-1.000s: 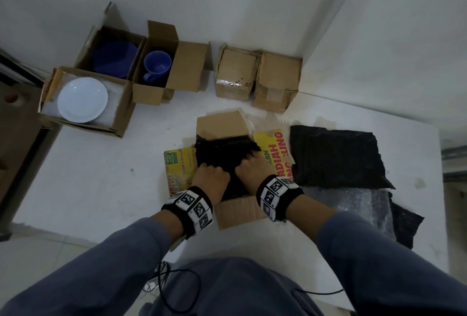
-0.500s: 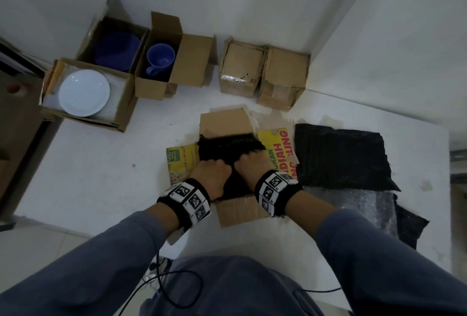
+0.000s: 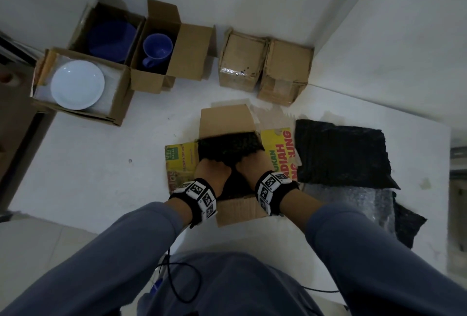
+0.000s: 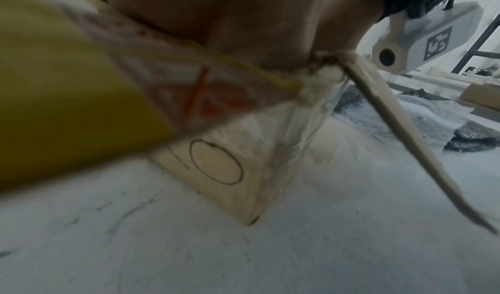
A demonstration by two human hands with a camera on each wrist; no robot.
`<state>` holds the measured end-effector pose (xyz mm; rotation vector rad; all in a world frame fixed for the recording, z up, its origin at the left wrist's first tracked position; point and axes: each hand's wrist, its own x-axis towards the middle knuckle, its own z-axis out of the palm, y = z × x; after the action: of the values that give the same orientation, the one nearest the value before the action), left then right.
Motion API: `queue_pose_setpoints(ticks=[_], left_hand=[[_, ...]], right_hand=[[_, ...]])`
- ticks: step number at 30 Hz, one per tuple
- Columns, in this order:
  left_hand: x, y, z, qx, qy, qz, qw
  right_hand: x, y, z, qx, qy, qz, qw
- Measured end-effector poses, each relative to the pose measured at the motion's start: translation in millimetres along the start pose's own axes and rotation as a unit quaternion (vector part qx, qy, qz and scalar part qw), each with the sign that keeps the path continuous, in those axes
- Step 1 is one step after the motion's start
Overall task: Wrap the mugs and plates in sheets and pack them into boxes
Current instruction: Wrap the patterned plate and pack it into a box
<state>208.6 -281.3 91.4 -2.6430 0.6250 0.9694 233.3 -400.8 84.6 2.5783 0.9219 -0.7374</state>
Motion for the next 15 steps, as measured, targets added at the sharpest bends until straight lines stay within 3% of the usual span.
queue_pose_setpoints(ticks=[3, 5, 9, 15], left_hand=[[2, 3, 5, 0.000, 0.004, -0.019, 1.000], [3, 6, 6, -0.002, 0.001, -0.033, 0.999], [5, 9, 3, -0.023, -0.012, -0.030, 0.999], [-2, -1, -6, -0.051, 0.022, 0.005, 0.998]], right_hand=[[-2, -4, -3, 0.006, -0.027, 0.036, 0.999], [-1, -5, 2, -0.001, -0.009, 0.057, 0.998], [1, -5, 7, 0.019, -0.014, 0.020, 1.000], [-2, 1, -10, 0.023, -0.025, -0.002, 0.999]])
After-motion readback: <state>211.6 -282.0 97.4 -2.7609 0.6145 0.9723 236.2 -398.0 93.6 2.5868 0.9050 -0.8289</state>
